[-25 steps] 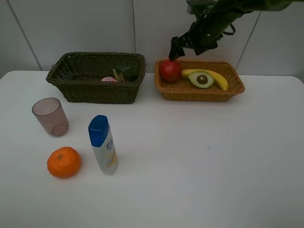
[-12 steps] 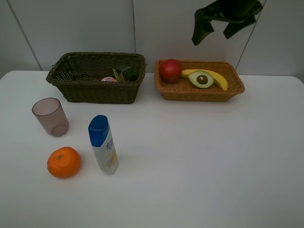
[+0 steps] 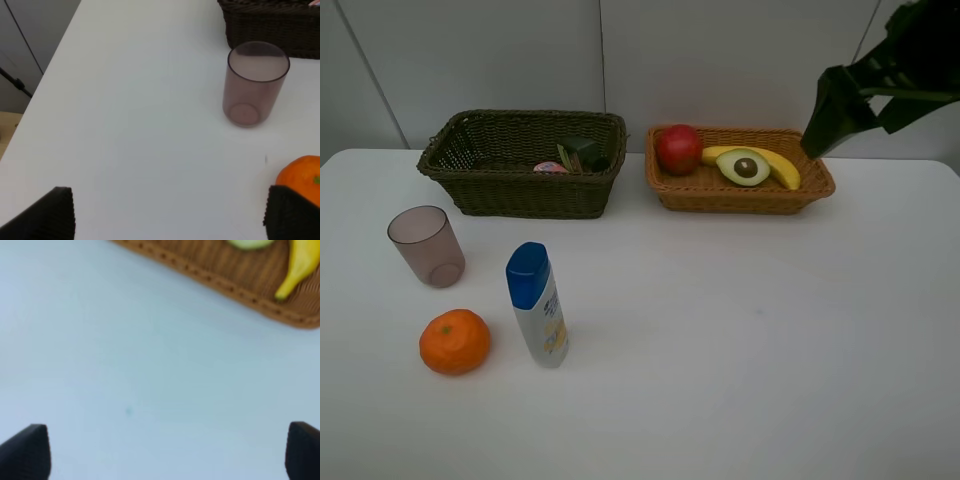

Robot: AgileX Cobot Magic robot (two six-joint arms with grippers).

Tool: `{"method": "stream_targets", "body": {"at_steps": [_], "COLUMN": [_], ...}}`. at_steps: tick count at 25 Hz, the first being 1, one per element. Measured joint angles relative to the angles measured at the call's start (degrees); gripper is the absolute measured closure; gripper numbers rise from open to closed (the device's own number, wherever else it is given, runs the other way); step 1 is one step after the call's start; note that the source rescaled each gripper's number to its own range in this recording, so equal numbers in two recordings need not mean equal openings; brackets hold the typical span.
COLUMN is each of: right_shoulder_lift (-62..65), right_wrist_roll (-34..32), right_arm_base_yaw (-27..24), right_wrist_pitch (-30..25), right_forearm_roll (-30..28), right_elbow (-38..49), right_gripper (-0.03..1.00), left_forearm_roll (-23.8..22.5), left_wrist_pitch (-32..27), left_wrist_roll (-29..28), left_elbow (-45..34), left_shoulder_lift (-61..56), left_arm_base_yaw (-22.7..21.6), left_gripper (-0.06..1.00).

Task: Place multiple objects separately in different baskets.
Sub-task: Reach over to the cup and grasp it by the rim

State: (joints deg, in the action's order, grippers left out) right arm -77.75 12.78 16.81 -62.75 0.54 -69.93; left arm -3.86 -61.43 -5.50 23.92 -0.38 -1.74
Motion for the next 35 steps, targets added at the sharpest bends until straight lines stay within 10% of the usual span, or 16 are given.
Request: {"method": "stream_targets", "body": {"at_steps": [18, 35], "right_shoulder_lift": [44.5, 72.0], "right_wrist_roll": [-4.3, -4.2], "right_arm_base_yaw": [0.0, 0.0], "right_wrist_pitch": [-0.5, 2.2], "right_forearm_roll": [1.8, 3.1], "right_elbow": [35.3, 39.8], "right_gripper": [-0.02, -0.02], "left_forearm_roll": [0.0, 0.0], "left_wrist_pitch": [0.0, 0.0], "left_wrist_roll": [0.0, 0.0], "left_elbow": [0.0, 0.0], "left_shoulder_lift": [0.0, 0.0], "left_arm_base_yaw": [0.0, 0.0], "left_gripper": [-0.05, -0.05]}}
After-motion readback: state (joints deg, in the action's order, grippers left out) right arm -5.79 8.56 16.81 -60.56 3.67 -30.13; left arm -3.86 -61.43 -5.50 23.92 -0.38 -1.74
